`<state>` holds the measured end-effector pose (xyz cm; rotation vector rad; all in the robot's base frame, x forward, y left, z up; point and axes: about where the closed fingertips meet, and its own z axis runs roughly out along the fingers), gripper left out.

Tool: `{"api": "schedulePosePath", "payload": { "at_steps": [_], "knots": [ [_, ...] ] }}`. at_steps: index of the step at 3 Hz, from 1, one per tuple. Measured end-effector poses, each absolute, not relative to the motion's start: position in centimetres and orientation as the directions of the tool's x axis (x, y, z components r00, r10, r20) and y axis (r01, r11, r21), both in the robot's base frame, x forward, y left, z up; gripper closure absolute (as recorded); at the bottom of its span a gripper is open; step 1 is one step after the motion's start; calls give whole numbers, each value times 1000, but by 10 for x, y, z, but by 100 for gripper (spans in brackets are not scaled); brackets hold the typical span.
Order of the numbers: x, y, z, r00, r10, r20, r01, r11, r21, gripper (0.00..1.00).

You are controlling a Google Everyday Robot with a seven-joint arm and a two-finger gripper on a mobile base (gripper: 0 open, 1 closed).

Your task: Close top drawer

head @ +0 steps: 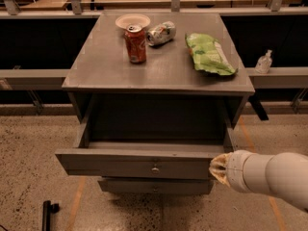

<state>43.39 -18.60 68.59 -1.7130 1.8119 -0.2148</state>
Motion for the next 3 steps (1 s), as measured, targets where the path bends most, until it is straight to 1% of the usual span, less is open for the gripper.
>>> {"api": "schedulePosePath", "payload": {
  "at_steps": [1, 3],
  "knots": [
    [449, -193, 675, 61, -960, -272, -810, 112, -576, 100],
    [480, -201, 667, 109, -972, -210, -750, 58, -659, 100]
  ]
}}
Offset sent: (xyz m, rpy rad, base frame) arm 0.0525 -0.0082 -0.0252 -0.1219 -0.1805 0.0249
